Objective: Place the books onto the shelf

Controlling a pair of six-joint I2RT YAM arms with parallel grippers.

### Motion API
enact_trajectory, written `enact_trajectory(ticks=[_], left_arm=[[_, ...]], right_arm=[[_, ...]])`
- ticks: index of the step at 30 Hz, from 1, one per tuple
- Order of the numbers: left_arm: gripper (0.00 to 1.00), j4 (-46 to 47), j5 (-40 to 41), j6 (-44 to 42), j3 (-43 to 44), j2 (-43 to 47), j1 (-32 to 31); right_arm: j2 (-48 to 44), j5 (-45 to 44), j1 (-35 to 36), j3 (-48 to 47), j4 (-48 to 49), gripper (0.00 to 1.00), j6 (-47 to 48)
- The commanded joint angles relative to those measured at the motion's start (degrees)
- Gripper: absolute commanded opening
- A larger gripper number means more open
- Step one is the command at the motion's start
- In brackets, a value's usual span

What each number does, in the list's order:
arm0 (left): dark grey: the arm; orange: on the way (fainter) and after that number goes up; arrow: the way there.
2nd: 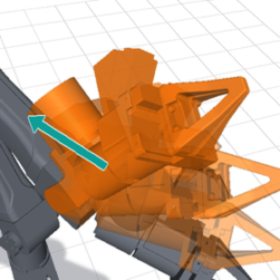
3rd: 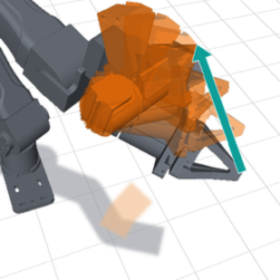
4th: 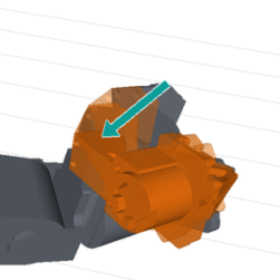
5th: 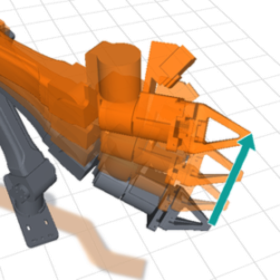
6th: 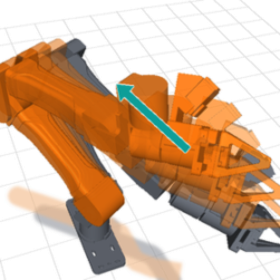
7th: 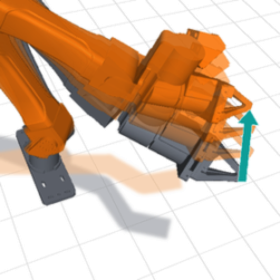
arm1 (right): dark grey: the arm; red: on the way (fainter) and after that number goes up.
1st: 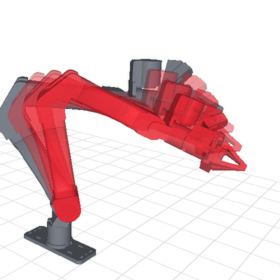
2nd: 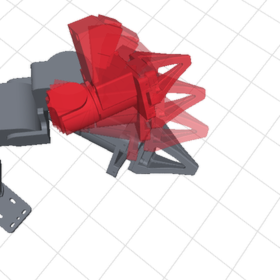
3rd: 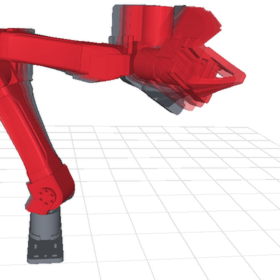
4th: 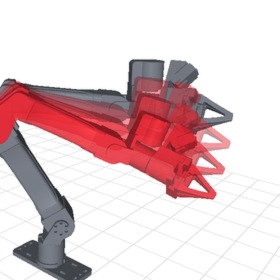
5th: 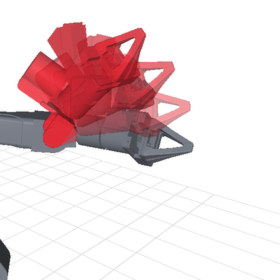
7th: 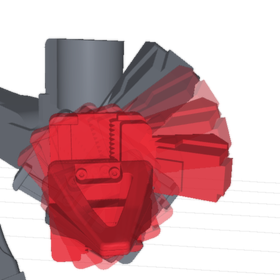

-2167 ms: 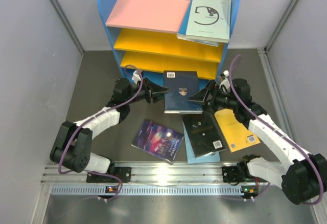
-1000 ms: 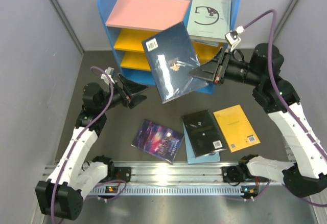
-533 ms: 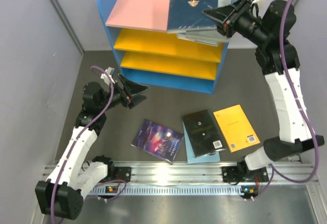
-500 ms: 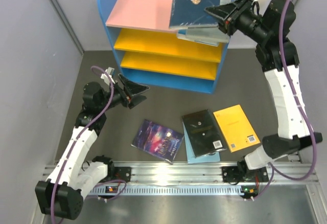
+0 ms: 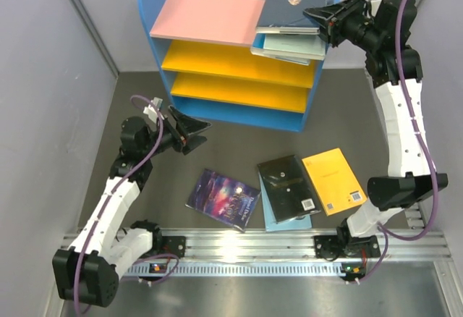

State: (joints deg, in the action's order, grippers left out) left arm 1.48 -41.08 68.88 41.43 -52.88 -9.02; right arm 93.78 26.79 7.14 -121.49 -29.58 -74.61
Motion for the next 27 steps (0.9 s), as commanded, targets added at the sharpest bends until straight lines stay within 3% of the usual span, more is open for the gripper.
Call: enact_trajectory(ticks=[1, 8, 9, 11, 12, 15, 20, 21, 22, 27], left_arm=[[0.91, 5.0, -0.5, -0.2, -0.8, -1.0, 0.7], [0.9, 5.4, -1.4, -0.2, -1.2, -1.4, 1.3], [0.9, 5.4, -1.4, -0.2, -1.3, -1.3, 1.4], [0.9, 5.2, -1.5, -0.2, -1.2, -1.0, 1.5], [0.9, 4.9, -1.6, -0.3, -1.2, -0.8, 1.5], [0.88, 4.2, -1.7, -0.5, -1.2, 0.1, 1.6], [0.86, 3.1, -1.8, -0.7, -1.2, 1.2, 1.8], [0.86, 2.8, -1.8, -0.9, -1.1, 1.3, 1.8], [0.86, 2.4, -1.8, -1.1, -0.7, 1.4, 1.8], [0.86, 0.2, -1.5, -2.2, 0.1, 1.7, 1.8]], right_arm=[[-4.1, 0.1, -1.2, -4.7, 6.9, 0.06, -0.5], [-8.1, -2.1, -3.1, -1.9, 3.4, 0.18, 1.0], [-8.7, -2.3, -3.6, -1.4, 3.1, 0.31, 0.9], [-10.0, -2.2, -4.5, -0.5, 2.6, 0.41, 1.0], [-10.4, -2.3, -4.7, -0.2, 2.5, 0.54, 1.0], [-12.0, -2.9, -5.4, 0.4, 2.1, 0.68, 1.8], [-13.2, -1.0, -5.9, 1.9, 1.6, 0.8, 2.5], [-13.6, -0.3, -6.0, 2.2, 1.4, 0.93, 3.1], [-13.9, 0.0, -5.9, 2.5, 0.9, 0.97, 3.6], [-16.7, 0.7, -6.4, 6.2, -3.4, 1.0, 7.6]])
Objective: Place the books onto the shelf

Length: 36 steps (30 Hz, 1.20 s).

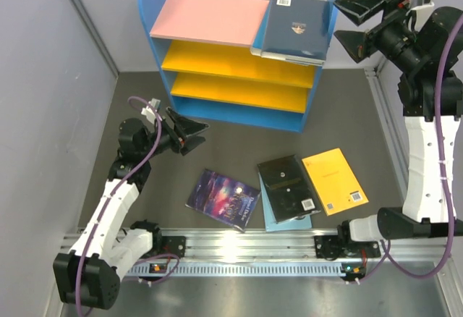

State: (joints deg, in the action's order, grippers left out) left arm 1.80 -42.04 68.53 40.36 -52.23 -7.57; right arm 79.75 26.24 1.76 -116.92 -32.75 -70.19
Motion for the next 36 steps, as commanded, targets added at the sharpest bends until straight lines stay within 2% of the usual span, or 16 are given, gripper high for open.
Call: enact_trajectory(ticks=[1, 6, 7, 11, 13, 16, 17, 18, 20, 24, 25, 28, 36], left_arm=[[0.86, -0.1, -0.6, -1.8, 1.3, 1.1, 0.5], [0.86, -0.4, -0.9, -2.0, 2.0, 0.3, 0.4], [0.86, -0.6, -0.9, -2.2, 2.2, -0.1, 0.5], [0.86, -1.6, -0.9, -3.3, 3.6, -0.8, 0.4], [0.86, -1.6, -0.9, -3.4, 3.8, -1.2, 0.5], [0.85, -1.4, -1.0, -3.4, 3.8, -2.3, 0.5], [0.85, -1.2, -1.0, -3.3, 3.8, -2.6, 0.5], [0.85, -0.8, -1.0, -3.2, 3.9, -3.3, 0.4], [0.84, 0.6, -1.0, -2.6, 3.9, -4.1, 0.4], [0.82, 2.9, -1.1, -2.0, 4.7, -6.9, 0.5], [0.82, 2.9, -1.2, -2.0, 5.0, -7.3, 0.5], [0.8, 2.7, -1.2, -2.4, 5.8, -8.6, 0.5], [0.8, -0.7, -0.2, -4.5, 6.7, -8.6, 0.5]], right_arm=[[-2.8, 1.6, -1.1, 2.6, -0.4, 1.0, 3.3], [-3.8, 2.3, -1.3, 4.5, -2.8, 1.0, 5.8], [-4.0, 2.3, -3.2, 4.4, -3.1, 1.0, 6.5], [-5.6, 3.4, -3.6, 3.6, -1.5, 0.99, 9.4], [-6.8, 5.2, -3.5, 5.6, 3.6, 0.91, 9.6], [-10.0, 6.0, -2.4, 8.1, 7.6, 0.64, 11.4], [-10.7, 6.0, -0.4, 8.9, 7.9, 0.28, 12.8], [-12.0, 5.9, 0.4, 10.8, 8.1, 0.16, 13.1], [-13.2, 4.4, 4.1, 13.6, 8.0, 0.0, 13.4], [-14.3, 0.4, 12.9, 20.4, 11.0, 0.0, 12.9], [-13.7, 0.0, 16.0, 21.0, 12.6, 0.0, 12.5], [-8.5, -0.3, 19.1, 19.6, 13.6, 0.0, 12.4], [1.0, 0.7, 19.9, 13.0, 11.9, 0.0, 13.5]])
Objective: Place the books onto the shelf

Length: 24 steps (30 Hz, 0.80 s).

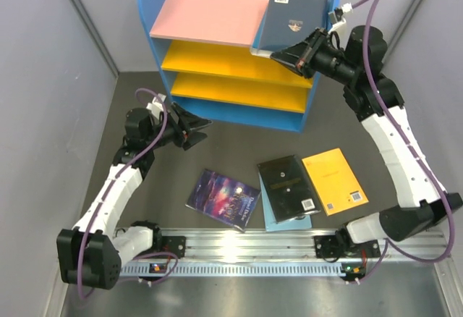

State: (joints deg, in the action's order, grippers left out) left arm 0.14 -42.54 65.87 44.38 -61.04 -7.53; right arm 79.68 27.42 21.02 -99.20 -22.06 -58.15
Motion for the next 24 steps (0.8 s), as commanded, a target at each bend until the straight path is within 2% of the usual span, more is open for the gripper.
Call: enact_trajectory(ticks=[1, 13, 20, 23, 24], left_arm=[[0.8, 0.9, 0.4, -2.1, 2.7, 0.2, 0.5], [0.79, 2.6, 0.4, -1.2, 4.0, -3.4, 0.8], [0.79, 2.5, -0.4, -2.5, 6.2, -5.0, 0.9], [0.79, -1.6, -0.3, -5.7, 8.3, -5.1, 0.9], [0.79, -5.4, 0.0, -7.1, 9.0, -5.1, 0.8]], right_arm=[[1.8, -0.4, 0.7, -5.0, 1.1, 0.0, 1.7], [8.4, 0.1, 0.4, -12.8, -0.1, 0.0, 3.2], [4.1, 4.3, 0.3, -13.4, 5.8, 0.0, 5.7], [0.2, 5.9, 0.6, -13.0, 6.2, 0.01, 8.6], [-0.9, 5.6, 1.2, -12.2, 3.4, 0.02, 11.3]])
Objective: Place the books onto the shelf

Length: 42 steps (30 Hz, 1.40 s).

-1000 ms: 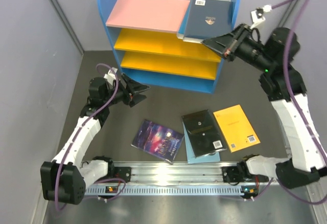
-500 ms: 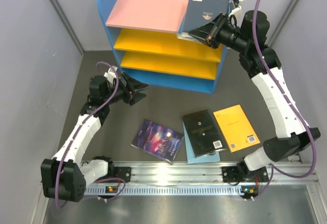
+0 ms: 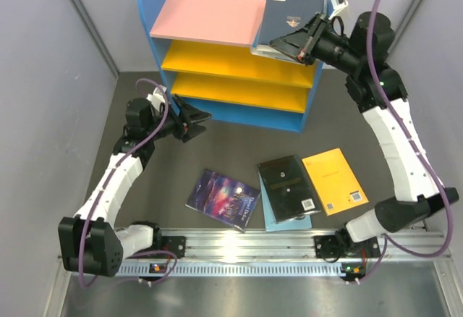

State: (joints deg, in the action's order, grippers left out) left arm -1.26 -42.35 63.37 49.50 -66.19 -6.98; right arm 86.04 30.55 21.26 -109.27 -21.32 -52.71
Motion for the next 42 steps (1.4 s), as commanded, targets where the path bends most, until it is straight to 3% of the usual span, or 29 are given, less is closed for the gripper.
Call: enact_trajectory(ticks=[1, 4, 6, 7, 10, 11, 13, 16, 23, 30, 39, 42], left_arm=[[0.8, -5.9, 0.2, -7.6, 4.2, 0.1, 0.0], [0.83, -14.0, 2.5, -13.8, 5.4, -1.3, -2.8], [0.87, -16.2, 6.7, -15.8, 6.0, -3.0, -8.6], [0.88, -16.9, 8.2, -17.0, 6.2, -3.8, -13.7], [0.89, -16.6, 12.4, -15.2, 6.7, -8.9, -19.4], [0.9, -14.9, 11.9, -14.5, 6.5, -11.7, -21.0], [0.9, -12.6, 11.8, -12.9, 6.4, -14.7, -22.8], [0.91, -12.0, 11.8, -14.2, 8.9, -21.4, -24.4], [0.91, -11.7, 9.9, -15.6, 15.6, -35.8, -27.7], [0.91, -11.4, 10.8, -15.6, 18.2, -42.7, -31.2], [0.91, -10.0, 10.4, -14.7, 18.1, -46.2, -32.1], [0.9, -9.1, 9.7, -14.2, 18.3, -47.3, -32.2]], right_arm=[[-8.6, 2.1, 1.6, -1.1, 0.9, 0.04, 7.5], [-13.7, -1.8, 5.1, 5.1, -9.7, 0.06, 13.6], [-17.6, -5.5, 6.6, 14.2, -16.1, 0.15, 14.2], [-19.1, -7.0, 6.4, 18.3, -17.6, 0.42, 13.0], [-25.6, -8.9, 0.8, 37.2, -17.7, 0.78, 6.0], [-27.7, -7.0, -1.0, 44.9, -15.9, 0.81, 4.7], [-28.1, -5.7, -6.1, 50.5, -15.5, 0.91, 4.0], [-25.2, -4.6, -11.6, 57.1, -16.0, 0.99, 7.6], [-18.7, -10.9, -16.3, 62.2, -18.9, 1.0, 15.3], [-16.8, -12.7, -16.8, 69.9, -17.1, 1.0, 18.5], [-15.0, -3.8, -16.6, 80.2, -6.4, 1.0, 18.2], [-15.5, -0.8, -16.6, 80.8, -4.9, 0.91, 18.3]])
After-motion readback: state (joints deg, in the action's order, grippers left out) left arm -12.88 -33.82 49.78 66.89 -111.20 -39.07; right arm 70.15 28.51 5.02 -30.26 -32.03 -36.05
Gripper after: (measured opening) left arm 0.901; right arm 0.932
